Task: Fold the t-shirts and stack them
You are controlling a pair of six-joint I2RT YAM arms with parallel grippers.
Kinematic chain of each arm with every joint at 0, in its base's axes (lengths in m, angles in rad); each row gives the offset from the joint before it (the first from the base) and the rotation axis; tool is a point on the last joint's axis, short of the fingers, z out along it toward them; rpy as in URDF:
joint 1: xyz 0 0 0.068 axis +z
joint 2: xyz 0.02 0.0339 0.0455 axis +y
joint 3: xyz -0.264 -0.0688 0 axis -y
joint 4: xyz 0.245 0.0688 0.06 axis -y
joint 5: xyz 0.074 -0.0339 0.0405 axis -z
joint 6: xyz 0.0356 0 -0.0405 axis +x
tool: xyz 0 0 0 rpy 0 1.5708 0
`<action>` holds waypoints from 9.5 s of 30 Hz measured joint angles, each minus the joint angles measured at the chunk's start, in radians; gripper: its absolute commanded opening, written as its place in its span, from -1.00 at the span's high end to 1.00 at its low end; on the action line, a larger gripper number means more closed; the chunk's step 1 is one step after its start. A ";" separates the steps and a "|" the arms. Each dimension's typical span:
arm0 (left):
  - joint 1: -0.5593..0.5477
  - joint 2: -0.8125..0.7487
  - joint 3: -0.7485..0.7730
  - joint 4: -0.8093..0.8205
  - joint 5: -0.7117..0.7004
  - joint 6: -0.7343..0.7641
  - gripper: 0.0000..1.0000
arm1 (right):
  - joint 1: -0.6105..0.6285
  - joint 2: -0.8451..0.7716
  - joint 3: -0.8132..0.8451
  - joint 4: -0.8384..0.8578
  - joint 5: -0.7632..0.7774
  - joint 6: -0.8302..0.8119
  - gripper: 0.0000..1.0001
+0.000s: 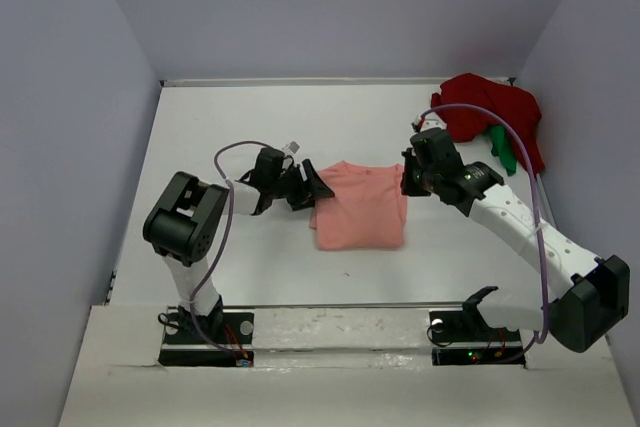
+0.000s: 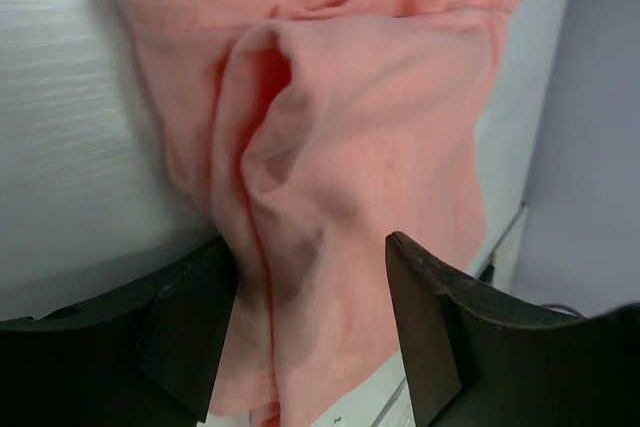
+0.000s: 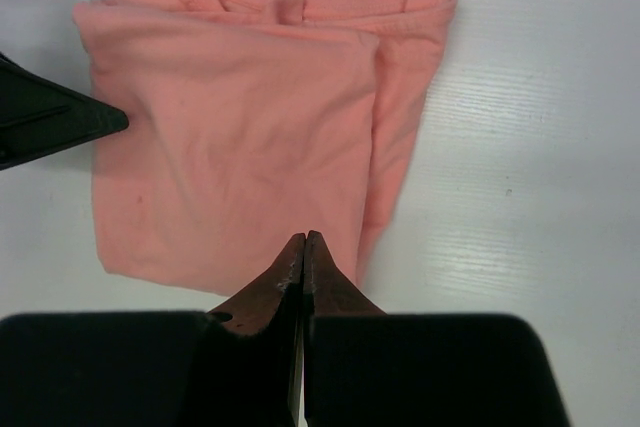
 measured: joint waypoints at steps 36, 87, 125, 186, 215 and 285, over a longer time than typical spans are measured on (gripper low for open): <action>-0.057 -0.007 0.059 -0.123 -0.221 -0.113 -0.31 | 0.001 -0.044 0.042 -0.026 0.018 0.006 1.00; -0.207 -0.065 -0.181 0.257 -0.152 -0.175 -0.48 | 0.001 -0.057 0.042 -0.025 0.011 -0.028 1.00; -0.107 0.008 0.114 -0.121 -0.288 0.023 1.00 | 0.001 -0.056 0.054 -0.025 0.014 -0.024 1.00; 0.348 0.575 1.245 -0.919 -0.545 0.437 1.00 | 0.001 0.020 0.159 -0.088 -0.055 -0.079 1.00; 0.629 0.783 1.656 -1.048 -0.535 0.525 1.00 | 0.001 0.009 0.257 -0.244 -0.045 -0.107 1.00; 0.668 0.772 1.638 -0.835 -0.583 0.719 -0.98 | 0.001 0.030 0.158 -0.236 -0.062 -0.107 1.00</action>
